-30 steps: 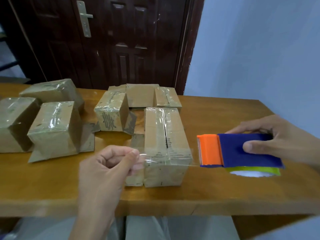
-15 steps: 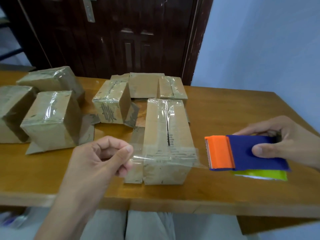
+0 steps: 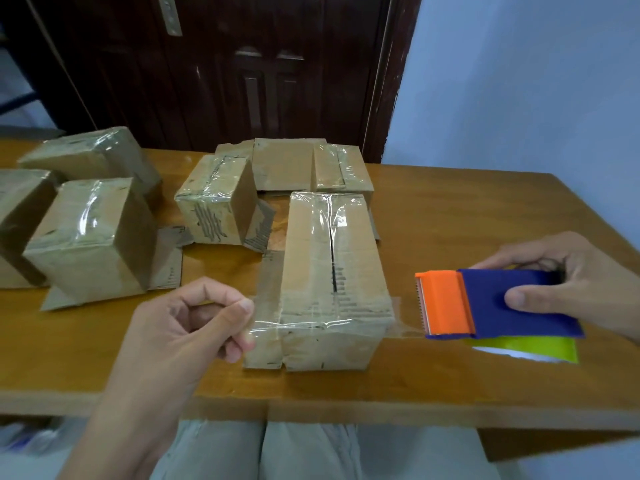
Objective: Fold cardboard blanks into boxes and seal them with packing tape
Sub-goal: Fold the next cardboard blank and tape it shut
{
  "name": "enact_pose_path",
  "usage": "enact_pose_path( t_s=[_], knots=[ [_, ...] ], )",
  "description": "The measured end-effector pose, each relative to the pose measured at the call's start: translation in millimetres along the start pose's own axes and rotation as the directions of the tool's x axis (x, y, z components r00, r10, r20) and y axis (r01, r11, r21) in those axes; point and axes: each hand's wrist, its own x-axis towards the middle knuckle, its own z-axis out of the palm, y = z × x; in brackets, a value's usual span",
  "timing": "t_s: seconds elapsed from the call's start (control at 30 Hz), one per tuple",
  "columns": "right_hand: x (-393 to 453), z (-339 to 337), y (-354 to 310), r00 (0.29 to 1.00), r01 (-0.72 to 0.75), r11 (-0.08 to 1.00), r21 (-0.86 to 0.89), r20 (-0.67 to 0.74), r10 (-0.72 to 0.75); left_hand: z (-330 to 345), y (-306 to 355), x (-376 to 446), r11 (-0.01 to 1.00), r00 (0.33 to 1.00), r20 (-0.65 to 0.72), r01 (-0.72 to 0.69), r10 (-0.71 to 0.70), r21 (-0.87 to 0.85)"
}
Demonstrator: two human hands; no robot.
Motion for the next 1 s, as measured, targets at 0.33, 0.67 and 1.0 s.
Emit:
enact_pose_path(
  t_s=[0.33,0.67,1.0],
  knots=[
    [19.0,35.3,36.7,0.999,0.040,0.996,0.078,-0.002,-0.040,26.4,-40.0,6.6,0.994,0.995,0.094,0.024,-0.013,-0.109],
    [20.1,55.3,53.1,0.995,0.041,0.984,0.173,-0.092,-0.025,43.5,-63.3,19.9,0.995,0.994,-0.071,0.086,-0.082,0.045],
    [9.4,55.2,45.1,0.996,0.017,0.971,0.240,-0.084,0.004,45.3,-57.0,7.4,0.444,0.656,0.375,-0.736,0.656,0.510]
  ],
)
